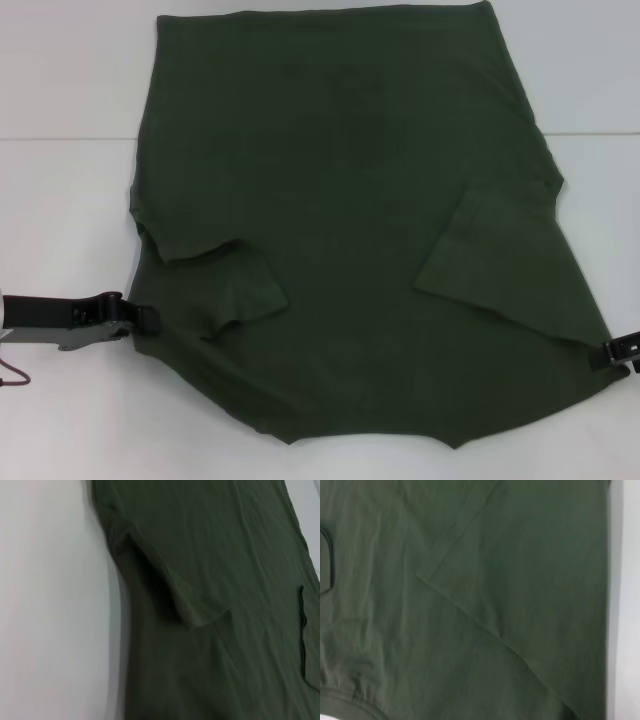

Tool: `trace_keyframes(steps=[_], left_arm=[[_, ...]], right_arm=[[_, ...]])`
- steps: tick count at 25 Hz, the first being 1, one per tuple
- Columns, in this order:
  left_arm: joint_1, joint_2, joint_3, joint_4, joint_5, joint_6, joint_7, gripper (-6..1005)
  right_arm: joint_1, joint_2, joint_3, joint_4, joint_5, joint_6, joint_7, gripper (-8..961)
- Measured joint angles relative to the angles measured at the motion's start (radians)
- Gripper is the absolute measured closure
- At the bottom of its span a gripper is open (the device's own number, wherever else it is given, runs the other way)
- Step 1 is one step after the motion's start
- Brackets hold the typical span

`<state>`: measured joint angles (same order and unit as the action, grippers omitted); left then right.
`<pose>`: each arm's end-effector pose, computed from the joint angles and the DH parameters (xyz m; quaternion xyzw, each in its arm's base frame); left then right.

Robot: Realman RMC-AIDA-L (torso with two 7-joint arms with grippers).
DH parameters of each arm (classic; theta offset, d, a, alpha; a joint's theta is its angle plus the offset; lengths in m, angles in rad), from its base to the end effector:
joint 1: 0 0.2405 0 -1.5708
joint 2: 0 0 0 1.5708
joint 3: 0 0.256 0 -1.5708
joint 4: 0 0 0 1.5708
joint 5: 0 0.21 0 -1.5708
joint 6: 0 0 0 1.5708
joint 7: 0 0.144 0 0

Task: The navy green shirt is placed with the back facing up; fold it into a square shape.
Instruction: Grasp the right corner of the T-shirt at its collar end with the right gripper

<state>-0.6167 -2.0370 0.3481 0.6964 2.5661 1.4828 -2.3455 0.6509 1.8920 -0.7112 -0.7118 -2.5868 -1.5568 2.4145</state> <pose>-0.3225 0.3397 0.0326 -0.7217 -0.6655 -0.1324 0.1369 0.3181 0.3521 0.0697 -0.7807 0.6090 -0.0429 0.1331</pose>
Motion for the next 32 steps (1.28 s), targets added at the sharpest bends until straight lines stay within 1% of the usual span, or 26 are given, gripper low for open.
trace_keyframes(steps=[13, 32], left_arm=[[0.000, 0.000, -0.001, -0.001, 0.000, -0.007, 0.002, 962], [0.000, -0.002, 0.004, -0.011, -0.007, -0.012, 0.003, 962]], right_arm=[[-0.007, -0.002, -0.005, 0.000, -0.023, 0.010, 0.000, 73], [0.005, 0.003, -0.011, 0.000, -0.024, 0.016, 0.000, 73]])
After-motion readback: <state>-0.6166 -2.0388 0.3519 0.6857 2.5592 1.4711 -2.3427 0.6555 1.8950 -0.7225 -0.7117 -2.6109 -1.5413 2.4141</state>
